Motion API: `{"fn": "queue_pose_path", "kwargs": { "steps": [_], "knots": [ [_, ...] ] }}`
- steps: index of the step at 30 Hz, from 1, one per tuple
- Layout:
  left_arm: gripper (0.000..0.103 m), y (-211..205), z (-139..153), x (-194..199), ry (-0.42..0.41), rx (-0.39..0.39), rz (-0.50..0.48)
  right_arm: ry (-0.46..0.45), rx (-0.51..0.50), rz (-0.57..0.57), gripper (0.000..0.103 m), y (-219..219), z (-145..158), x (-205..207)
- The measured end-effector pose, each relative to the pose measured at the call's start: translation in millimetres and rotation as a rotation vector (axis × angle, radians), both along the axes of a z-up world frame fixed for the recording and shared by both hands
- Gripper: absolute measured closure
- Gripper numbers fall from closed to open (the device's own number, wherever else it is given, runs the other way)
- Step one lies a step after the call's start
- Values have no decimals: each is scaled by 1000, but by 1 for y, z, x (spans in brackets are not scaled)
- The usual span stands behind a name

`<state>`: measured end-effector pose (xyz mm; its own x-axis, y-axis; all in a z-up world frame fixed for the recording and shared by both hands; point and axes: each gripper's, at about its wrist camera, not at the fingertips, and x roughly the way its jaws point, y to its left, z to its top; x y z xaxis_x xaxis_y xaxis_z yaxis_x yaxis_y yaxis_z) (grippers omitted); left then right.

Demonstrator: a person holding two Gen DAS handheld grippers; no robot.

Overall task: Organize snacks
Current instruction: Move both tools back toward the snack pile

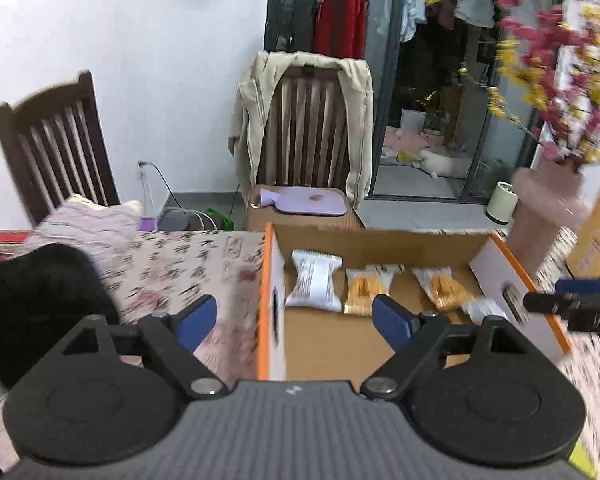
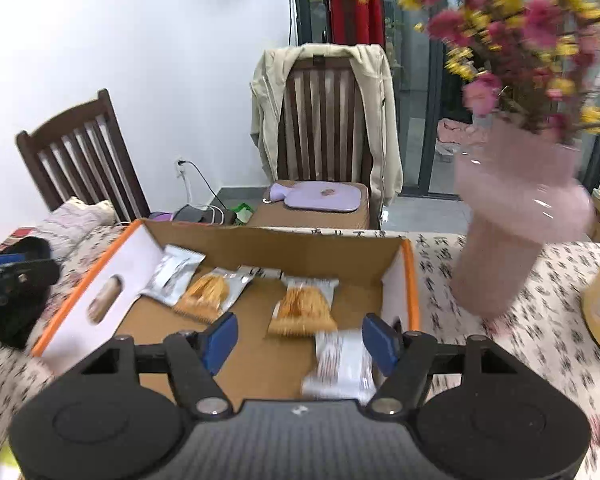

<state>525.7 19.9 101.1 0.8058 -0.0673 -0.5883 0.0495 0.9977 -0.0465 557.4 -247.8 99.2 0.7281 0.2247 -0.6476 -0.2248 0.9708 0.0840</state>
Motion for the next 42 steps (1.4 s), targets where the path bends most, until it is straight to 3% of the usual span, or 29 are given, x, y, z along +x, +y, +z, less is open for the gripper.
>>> {"fn": "queue_pose_path", "kwargs": {
  "steps": [9, 14, 16, 19, 23, 26, 30, 36, 42],
  "knots": [
    [6, 1, 3, -176, -91, 24, -87, -113, 52, 31, 21, -31, 13, -163],
    [5, -13, -10, -262, -156, 49, -115, -167, 76, 67, 16, -42, -3, -257],
    [4, -17, -16, -290, -179, 26, -123, -184, 62, 69, 16, -42, -11, -287],
    [4, -24, -32, -327, -179, -18, -115, -222, 59, 54, 15, -40, -23, -331],
    [2, -26, -59, -371, -166, -18, -87, -266, -5, 74, 9, -30, -52, -385],
    [2, -24, -81, -392, -122, 21, -91, -256, -65, 84, 9, -18, -75, -418],
    [2, -19, -97, -406, -53, 16, -90, -204, -58, 95, 9, -12, -97, -449],
    [2, -6, -96, -421, -78, 3, -68, -187, -92, 132, 9, -4, -108, -474],
    [2, -2, -95, -420, -76, -3, -56, -189, -82, 122, 9, -4, -106, -471]
  ]
}}
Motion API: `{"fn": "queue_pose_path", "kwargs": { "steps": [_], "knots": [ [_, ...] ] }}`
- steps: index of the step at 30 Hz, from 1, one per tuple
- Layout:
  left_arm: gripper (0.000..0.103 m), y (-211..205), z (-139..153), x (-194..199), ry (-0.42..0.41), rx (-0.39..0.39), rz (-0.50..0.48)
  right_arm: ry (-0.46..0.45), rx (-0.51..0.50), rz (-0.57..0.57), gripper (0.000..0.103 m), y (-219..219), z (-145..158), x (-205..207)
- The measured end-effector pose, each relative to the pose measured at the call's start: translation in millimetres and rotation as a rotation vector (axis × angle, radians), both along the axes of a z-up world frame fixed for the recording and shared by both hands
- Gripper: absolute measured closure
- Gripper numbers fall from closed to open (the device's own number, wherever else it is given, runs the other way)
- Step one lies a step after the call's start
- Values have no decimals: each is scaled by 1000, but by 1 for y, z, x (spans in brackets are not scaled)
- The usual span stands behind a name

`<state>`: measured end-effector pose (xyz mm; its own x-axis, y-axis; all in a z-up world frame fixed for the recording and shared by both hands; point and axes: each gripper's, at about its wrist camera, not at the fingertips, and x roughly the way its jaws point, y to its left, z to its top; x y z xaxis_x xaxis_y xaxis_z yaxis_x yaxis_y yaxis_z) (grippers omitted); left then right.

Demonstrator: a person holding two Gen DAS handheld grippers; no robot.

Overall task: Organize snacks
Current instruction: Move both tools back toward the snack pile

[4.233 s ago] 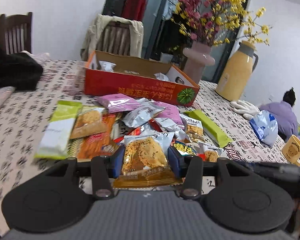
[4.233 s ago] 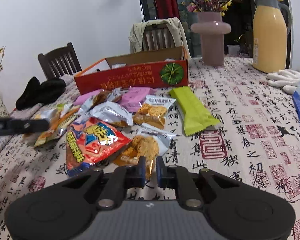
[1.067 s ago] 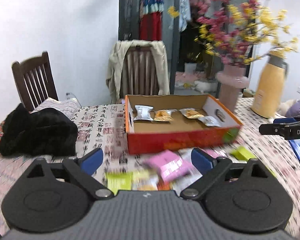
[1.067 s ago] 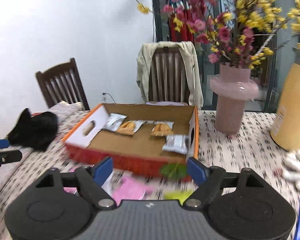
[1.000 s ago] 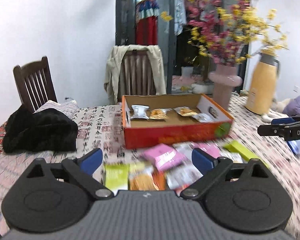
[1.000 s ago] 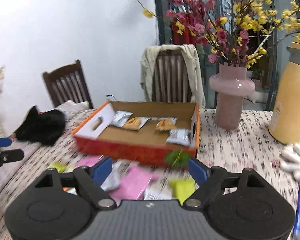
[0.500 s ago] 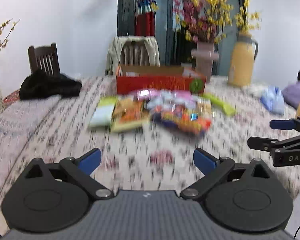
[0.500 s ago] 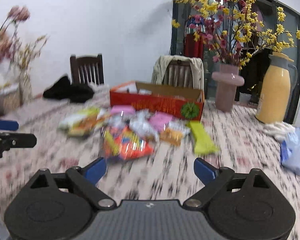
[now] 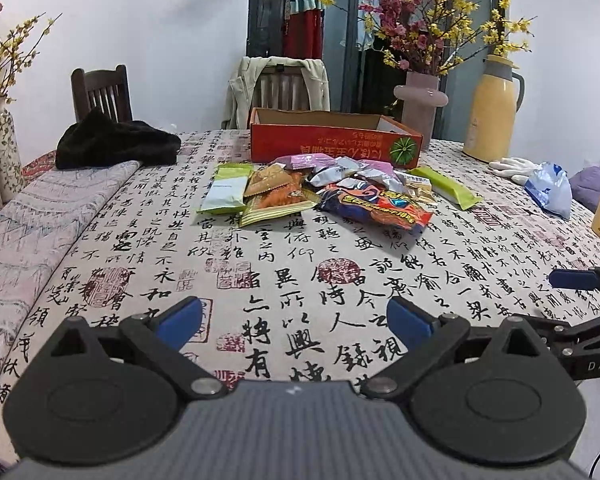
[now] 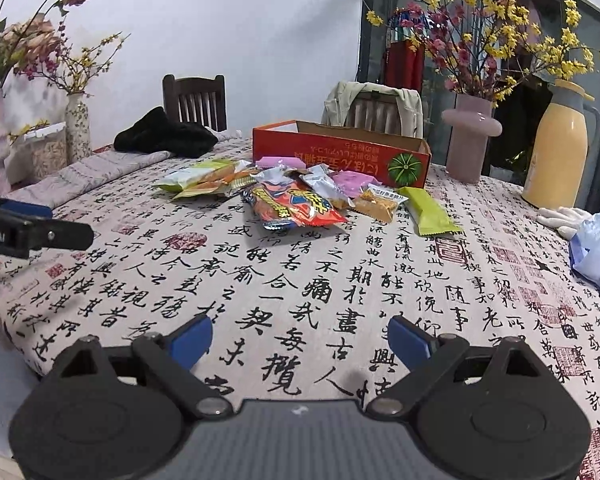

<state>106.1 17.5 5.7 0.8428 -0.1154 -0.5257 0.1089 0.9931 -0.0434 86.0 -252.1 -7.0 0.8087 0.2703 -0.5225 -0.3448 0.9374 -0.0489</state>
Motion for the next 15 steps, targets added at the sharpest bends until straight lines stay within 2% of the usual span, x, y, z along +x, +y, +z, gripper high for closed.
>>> {"fn": "queue_pose_path", "kwargs": {
  "steps": [7, 12, 15],
  "knots": [
    [4, 5, -6, 22, 35, -19, 14, 6, 24, -44, 9, -10, 2, 21],
    [7, 14, -3, 45, 31, -26, 26, 9, 44, -53, 9, -10, 6, 43],
    [15, 22, 3, 73, 25, -7, 44, 3, 46, -63, 10, -10, 12, 63]
  ]
}}
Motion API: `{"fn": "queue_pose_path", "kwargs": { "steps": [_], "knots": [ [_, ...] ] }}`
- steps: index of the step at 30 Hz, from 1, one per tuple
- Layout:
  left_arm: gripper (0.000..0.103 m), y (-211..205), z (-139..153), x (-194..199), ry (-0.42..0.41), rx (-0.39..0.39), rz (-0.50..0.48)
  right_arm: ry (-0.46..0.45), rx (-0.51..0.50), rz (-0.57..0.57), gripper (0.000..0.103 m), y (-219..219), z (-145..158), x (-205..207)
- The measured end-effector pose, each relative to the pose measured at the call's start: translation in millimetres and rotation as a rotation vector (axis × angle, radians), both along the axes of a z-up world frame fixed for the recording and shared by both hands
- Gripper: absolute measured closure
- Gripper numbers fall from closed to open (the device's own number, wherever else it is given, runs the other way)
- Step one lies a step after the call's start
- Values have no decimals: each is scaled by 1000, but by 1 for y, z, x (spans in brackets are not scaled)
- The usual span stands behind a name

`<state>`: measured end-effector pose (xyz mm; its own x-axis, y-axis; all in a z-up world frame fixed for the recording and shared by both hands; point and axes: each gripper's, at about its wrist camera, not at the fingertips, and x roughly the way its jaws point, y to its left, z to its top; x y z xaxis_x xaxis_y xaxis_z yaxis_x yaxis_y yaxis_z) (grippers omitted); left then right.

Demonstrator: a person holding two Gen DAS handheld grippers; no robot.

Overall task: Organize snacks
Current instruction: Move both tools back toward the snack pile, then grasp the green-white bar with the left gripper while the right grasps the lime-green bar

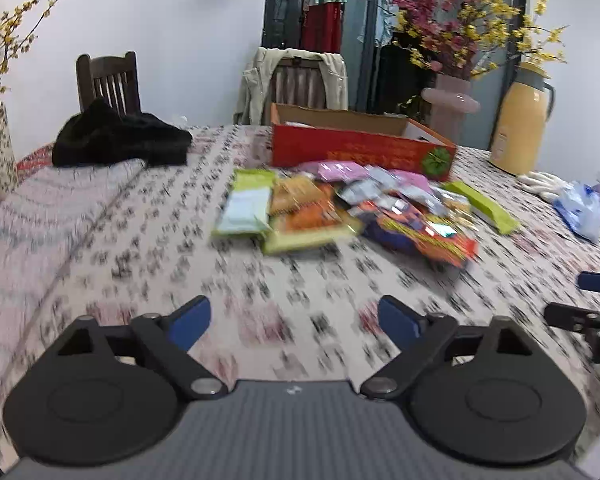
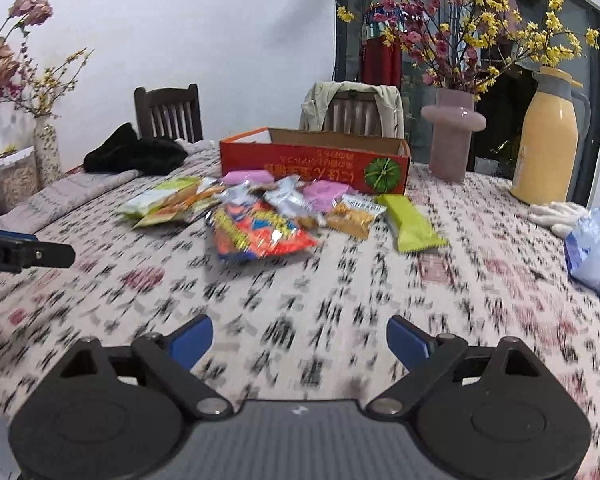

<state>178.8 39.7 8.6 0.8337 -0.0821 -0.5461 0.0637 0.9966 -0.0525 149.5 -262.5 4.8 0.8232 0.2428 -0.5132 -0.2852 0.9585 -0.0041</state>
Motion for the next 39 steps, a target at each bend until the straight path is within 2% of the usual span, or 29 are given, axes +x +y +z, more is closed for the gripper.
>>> {"fn": "queue_pose_path", "kwargs": {
  "steps": [4, 9, 11, 14, 17, 20, 25, 28, 29, 30, 32, 36, 39],
  "knots": [
    [25, 11, 9, 48, -5, 56, 29, 35, 17, 7, 27, -8, 12, 41],
    [31, 21, 8, 113, 26, 56, 49, 42, 41, -43, 32, -24, 23, 101],
    [32, 21, 4, 135, 40, 66, 53, 70, 62, -73, 38, -32, 22, 127],
    [35, 24, -6, 168, 87, 59, 50, 110, 80, -90, 40, -43, 16, 161],
    [38, 25, -15, 192, 136, 48, 45, 144, 78, -102, 41, -52, 9, 190],
    [42, 26, -21, 207, 152, 40, 36, 176, 82, -110, 44, -59, 2, 215],
    [55, 26, -27, 215, 165, 37, 22, 197, 84, -136, 48, -65, -10, 245],
    [57, 26, -27, 218, 163, 43, 19, 210, 84, -141, 56, -65, -18, 254],
    [56, 26, -27, 220, 163, 42, 18, 199, 69, -143, 62, -62, -19, 254],
    [56, 27, -27, 221, 165, 43, 19, 193, 59, -144, 65, -61, -19, 254],
    [65, 26, -26, 220, 169, 50, 25, 190, 57, -142, 67, -59, -18, 250],
    [67, 25, -21, 198, 165, 34, 8, 163, 52, -160, 69, -57, -15, 233],
    [67, 27, -12, 169, 147, 9, 31, 160, 84, -179, 69, -61, -10, 212]
  ]
}}
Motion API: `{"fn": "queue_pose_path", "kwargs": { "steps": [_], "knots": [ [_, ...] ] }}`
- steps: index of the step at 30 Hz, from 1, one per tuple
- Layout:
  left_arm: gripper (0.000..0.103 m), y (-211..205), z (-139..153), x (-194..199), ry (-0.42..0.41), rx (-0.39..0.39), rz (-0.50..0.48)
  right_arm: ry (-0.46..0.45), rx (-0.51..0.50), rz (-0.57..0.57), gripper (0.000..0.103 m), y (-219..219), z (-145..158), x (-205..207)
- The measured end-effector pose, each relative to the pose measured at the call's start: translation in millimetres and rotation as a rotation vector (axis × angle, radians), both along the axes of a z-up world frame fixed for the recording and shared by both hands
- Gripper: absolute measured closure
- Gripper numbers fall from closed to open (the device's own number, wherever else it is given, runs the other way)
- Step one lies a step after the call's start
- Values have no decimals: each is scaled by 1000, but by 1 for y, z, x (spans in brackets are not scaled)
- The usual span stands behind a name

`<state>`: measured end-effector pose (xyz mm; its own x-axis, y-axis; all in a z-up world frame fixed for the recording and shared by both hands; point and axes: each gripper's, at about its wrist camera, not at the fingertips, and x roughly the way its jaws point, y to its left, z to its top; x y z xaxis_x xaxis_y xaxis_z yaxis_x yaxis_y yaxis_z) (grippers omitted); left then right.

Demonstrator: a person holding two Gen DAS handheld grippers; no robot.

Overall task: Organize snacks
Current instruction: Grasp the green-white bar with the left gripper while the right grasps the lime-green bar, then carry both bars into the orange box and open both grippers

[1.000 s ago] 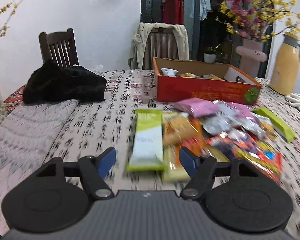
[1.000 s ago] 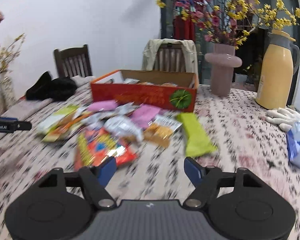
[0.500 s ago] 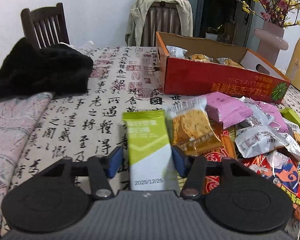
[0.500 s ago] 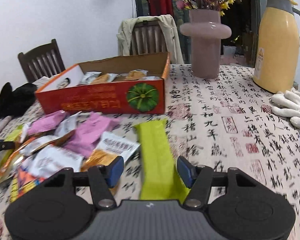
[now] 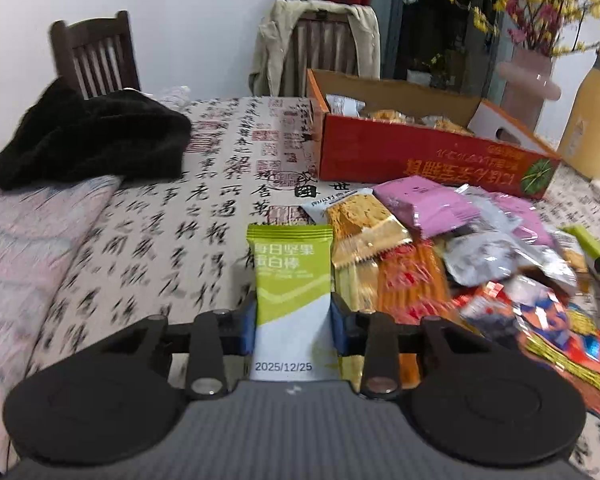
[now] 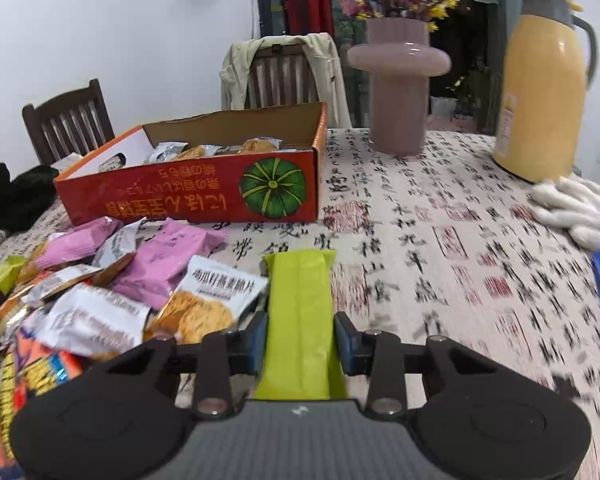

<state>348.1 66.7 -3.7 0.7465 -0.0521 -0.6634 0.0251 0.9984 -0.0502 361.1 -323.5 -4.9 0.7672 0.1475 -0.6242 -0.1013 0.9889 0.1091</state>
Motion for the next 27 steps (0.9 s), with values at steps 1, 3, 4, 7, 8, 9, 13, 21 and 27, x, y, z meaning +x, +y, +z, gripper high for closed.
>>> {"fn": "queue_pose_path", "kwargs": {
  "steps": [1, 3, 4, 7, 8, 9, 13, 21, 27],
  "knots": [
    [67, 1, 4, -12, -9, -11, 6, -7, 8, -6, 69, -1, 2, -10],
    [67, 2, 12, -36, -32, -32, 15, -22, 14, -17, 69, -1, 6, -32],
    [67, 2, 16, -49, -46, -43, 21, -25, 16, -18, 69, 0, 8, -44],
    [67, 3, 22, -83, -53, -90, 31, -39, 29, -6, 69, 3, 10, -79],
    [67, 1, 23, -93, -52, -102, 31, -43, 31, -7, 69, 5, 10, -90],
    [67, 0, 23, -102, -51, -110, 26, -45, 36, -7, 69, 6, 11, -99],
    [67, -8, 24, -129, -53, -123, 16, -53, 65, 16, 69, 10, 14, -132],
    [67, -17, 30, -151, -83, -126, -3, -72, 82, 34, 69, 11, 21, -168],
    [67, -20, 32, -151, -85, -121, -6, -77, 88, 35, 70, 10, 23, -170]
  ]
}}
